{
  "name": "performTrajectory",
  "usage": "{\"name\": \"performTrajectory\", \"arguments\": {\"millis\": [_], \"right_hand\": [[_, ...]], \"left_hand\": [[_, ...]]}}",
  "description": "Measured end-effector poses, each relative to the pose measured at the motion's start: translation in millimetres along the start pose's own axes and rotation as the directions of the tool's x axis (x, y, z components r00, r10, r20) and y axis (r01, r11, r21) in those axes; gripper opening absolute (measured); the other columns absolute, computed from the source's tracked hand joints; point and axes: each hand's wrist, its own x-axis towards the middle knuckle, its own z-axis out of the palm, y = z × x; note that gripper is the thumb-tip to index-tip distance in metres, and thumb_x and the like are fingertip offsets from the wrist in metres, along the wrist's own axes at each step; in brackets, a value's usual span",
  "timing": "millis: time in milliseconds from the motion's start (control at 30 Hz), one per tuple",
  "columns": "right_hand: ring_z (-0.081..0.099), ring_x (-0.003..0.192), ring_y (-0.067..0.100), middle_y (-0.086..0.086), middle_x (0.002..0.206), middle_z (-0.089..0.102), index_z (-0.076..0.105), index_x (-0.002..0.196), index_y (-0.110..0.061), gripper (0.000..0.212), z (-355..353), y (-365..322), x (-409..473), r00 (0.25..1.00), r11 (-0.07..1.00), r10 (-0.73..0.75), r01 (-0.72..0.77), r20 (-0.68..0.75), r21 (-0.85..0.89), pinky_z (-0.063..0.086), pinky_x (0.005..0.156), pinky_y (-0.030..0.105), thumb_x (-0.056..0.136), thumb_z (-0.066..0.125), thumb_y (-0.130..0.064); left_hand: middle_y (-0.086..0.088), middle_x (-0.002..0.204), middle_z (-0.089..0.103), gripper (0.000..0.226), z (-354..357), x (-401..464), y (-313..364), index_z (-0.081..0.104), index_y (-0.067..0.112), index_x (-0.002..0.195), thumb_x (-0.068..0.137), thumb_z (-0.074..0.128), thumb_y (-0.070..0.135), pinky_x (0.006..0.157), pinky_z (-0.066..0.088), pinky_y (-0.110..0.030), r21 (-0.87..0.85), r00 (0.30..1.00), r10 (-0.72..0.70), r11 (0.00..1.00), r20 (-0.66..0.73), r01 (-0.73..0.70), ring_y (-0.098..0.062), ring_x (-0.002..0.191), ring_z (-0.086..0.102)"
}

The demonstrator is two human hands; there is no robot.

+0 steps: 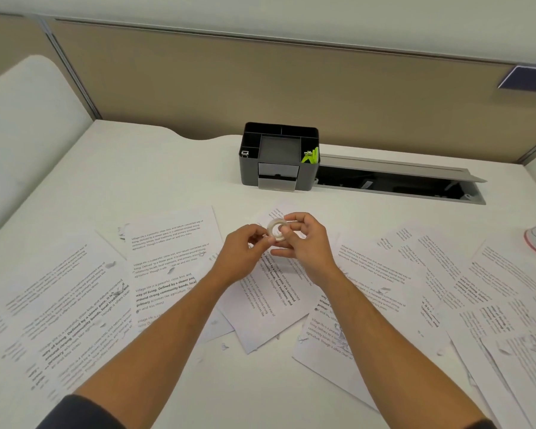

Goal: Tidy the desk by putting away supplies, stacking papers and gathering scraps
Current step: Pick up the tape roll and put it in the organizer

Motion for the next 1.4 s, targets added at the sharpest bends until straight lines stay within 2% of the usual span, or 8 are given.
{"name": "performTrajectory", "arguments": {"millis": [200,367,567,700,1000,1100,1267,1400], "right_hand": [[0.074,0.082,0.025,0.012,0.108,0.068,0.059,0.109,-0.01,0.019,-1,4,1,0.998,1.0,-0.003,0.002,-0.061,-0.019,0.062,0.069,0.045,0.091,0.066,-0.008],[0.074,0.082,0.023,0.011,0.109,0.067,0.061,0.109,-0.009,0.018,-7,7,9,0.99,1.0,0.023,-0.023,-0.141,0.005,0.062,0.071,0.043,0.091,0.066,-0.012],[0.075,0.082,0.025,0.014,0.108,0.067,0.06,0.11,-0.008,0.018,-14,10,20,0.98,0.996,0.077,-0.067,-0.183,0.059,0.061,0.074,0.044,0.092,0.064,-0.009],[0.075,0.078,0.024,0.016,0.101,0.07,0.062,0.108,-0.008,0.017,-17,6,32,0.971,0.995,0.1,-0.091,-0.217,0.05,0.061,0.075,0.043,0.091,0.066,-0.009],[0.073,0.077,0.013,0.003,0.092,0.073,0.066,0.103,-0.014,0.016,-11,-28,76,0.929,0.975,-0.019,-0.065,-0.37,-0.213,0.062,0.067,0.033,0.089,0.07,-0.02],[0.072,0.075,0.014,0.003,0.087,0.072,0.064,0.092,-0.016,0.01,-7,-46,99,0.919,0.966,-0.069,-0.036,-0.389,-0.257,0.06,0.062,0.029,0.087,0.071,-0.02],[0.071,0.073,0.015,0.002,0.082,0.072,0.065,0.08,-0.02,0.007,2,-73,144,0.888,0.933,-0.15,-0.019,-0.435,-0.36,0.06,0.069,0.036,0.082,0.071,-0.022],[0.057,0.072,0.011,-0.004,0.083,0.067,0.068,0.088,-0.018,0.008,9,-89,164,0.867,0.848,-0.23,-0.044,-0.443,-0.528,0.037,0.052,0.02,0.085,0.068,-0.025]], "left_hand": [[0.003,0.073,0.069,0.012,-1,3,-2,0.072,0.015,0.088,0.089,0.07,0.027,0.059,0.042,-0.006,-0.061,0.992,-0.109,0.993,-0.062,0.106,0.005,0.06,0.059],[0.002,0.077,0.072,0.013,-4,8,-13,0.073,0.016,0.09,0.088,0.07,0.029,0.067,0.048,-0.016,-0.072,0.981,-0.176,0.983,-0.084,0.17,-0.009,0.072,0.065],[0.005,0.111,0.064,0.034,-9,17,-28,0.068,0.018,0.118,0.09,0.067,0.037,0.087,0.04,-0.023,0.161,0.992,-0.128,0.979,0.006,0.126,-0.007,0.1,0.056],[0.002,0.128,0.058,0.047,-21,26,-45,0.065,0.021,0.125,0.092,0.054,0.054,0.1,0.036,-0.038,0.427,0.997,-0.02,0.903,-0.076,0.05,-0.018,0.122,0.046],[-0.008,0.153,0.038,0.076,-28,30,-87,0.044,0.014,0.145,0.093,0.014,0.06,0.12,0.015,-0.044,0.601,1.0,0.01,0.799,-0.007,-0.004,-0.026,0.146,0.025],[-0.004,0.157,0.033,0.072,-25,28,-91,0.038,0.017,0.148,0.094,0.012,0.059,0.121,0.008,-0.039,0.621,0.999,0.03,0.784,-0.013,-0.016,-0.022,0.148,0.02],[0.001,0.158,0.03,0.065,-22,27,-95,0.038,0.021,0.147,0.098,0.016,0.057,0.122,0.003,-0.035,0.614,0.998,0.043,0.79,-0.034,-0.013,-0.016,0.149,0.016],[0.001,0.156,0.034,0.064,-20,28,-98,0.043,0.02,0.144,0.098,0.02,0.057,0.122,0.005,-0.034,0.6,0.996,0.064,0.8,-0.059,-0.016,-0.014,0.148,0.02]]}}
